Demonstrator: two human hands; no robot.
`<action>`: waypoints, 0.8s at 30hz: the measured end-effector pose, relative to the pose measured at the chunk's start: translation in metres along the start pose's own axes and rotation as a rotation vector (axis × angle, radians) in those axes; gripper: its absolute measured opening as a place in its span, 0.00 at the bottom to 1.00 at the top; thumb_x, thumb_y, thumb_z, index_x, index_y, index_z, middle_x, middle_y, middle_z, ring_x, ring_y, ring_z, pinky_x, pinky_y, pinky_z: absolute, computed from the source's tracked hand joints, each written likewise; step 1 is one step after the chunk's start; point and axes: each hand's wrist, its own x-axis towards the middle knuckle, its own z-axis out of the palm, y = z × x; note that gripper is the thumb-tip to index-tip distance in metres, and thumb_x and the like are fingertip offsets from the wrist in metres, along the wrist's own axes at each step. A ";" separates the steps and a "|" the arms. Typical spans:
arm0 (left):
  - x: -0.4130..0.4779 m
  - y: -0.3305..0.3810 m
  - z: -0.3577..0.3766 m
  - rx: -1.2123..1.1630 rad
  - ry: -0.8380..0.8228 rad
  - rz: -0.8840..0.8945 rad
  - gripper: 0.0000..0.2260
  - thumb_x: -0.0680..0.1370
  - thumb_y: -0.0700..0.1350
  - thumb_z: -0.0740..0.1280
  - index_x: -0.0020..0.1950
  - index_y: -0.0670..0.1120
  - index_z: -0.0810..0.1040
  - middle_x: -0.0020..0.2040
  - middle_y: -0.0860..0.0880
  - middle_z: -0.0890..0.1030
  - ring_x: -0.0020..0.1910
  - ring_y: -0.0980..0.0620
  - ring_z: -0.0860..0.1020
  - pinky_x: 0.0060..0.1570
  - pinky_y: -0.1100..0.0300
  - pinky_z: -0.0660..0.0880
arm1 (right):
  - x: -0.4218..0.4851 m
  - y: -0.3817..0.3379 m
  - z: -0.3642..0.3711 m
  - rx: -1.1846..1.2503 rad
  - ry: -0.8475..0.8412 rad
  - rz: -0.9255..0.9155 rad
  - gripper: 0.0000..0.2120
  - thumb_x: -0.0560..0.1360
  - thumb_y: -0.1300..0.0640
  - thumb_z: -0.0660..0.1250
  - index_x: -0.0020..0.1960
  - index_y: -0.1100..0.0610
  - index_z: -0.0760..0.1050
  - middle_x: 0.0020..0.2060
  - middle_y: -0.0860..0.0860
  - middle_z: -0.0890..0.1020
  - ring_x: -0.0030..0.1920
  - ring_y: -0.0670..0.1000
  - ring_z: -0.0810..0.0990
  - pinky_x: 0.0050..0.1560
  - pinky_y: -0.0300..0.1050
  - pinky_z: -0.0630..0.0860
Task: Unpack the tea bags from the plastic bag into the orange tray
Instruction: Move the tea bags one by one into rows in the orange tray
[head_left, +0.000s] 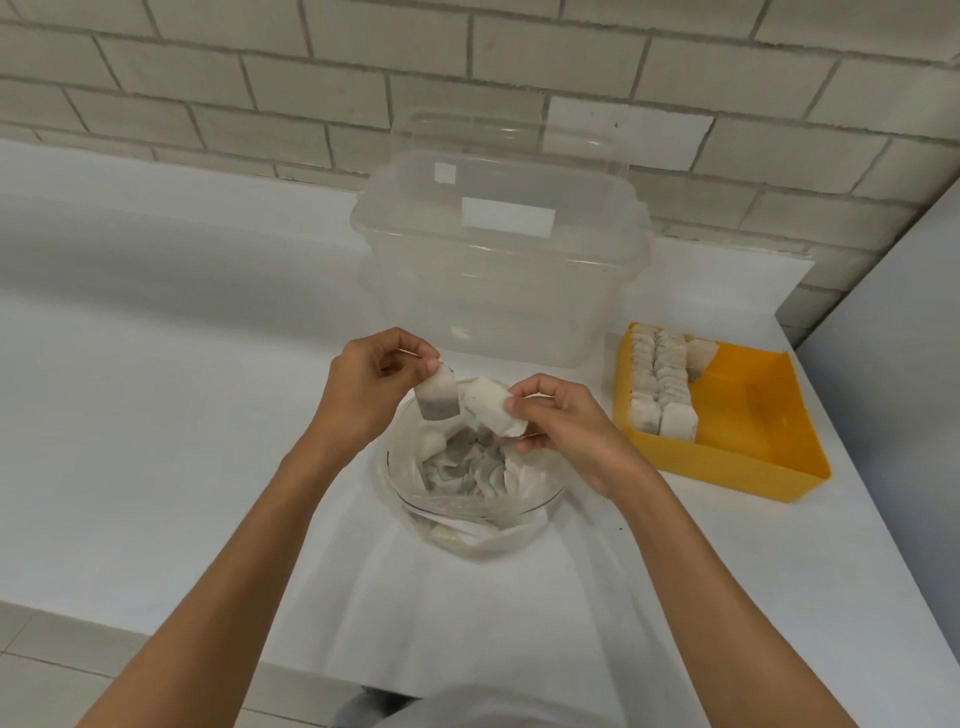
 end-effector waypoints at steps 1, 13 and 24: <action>0.000 0.001 0.001 -0.006 -0.011 -0.005 0.02 0.76 0.42 0.71 0.45 0.49 0.81 0.40 0.46 0.84 0.38 0.56 0.79 0.42 0.62 0.76 | -0.002 -0.003 -0.003 0.037 0.004 0.004 0.01 0.77 0.61 0.67 0.46 0.57 0.76 0.39 0.56 0.82 0.40 0.55 0.84 0.36 0.39 0.78; -0.001 0.017 0.019 -0.018 -0.195 -0.029 0.09 0.77 0.35 0.66 0.46 0.46 0.84 0.46 0.50 0.85 0.49 0.50 0.81 0.50 0.56 0.79 | -0.011 -0.052 -0.034 -0.512 0.024 -0.336 0.04 0.73 0.59 0.71 0.45 0.51 0.83 0.38 0.47 0.82 0.35 0.42 0.75 0.38 0.32 0.71; 0.000 0.046 0.049 -0.303 -0.468 -0.108 0.17 0.78 0.54 0.64 0.53 0.41 0.83 0.51 0.46 0.84 0.47 0.54 0.81 0.51 0.62 0.79 | -0.013 -0.077 -0.051 -0.410 0.107 -0.605 0.07 0.70 0.67 0.73 0.46 0.58 0.84 0.47 0.55 0.80 0.50 0.50 0.81 0.55 0.41 0.77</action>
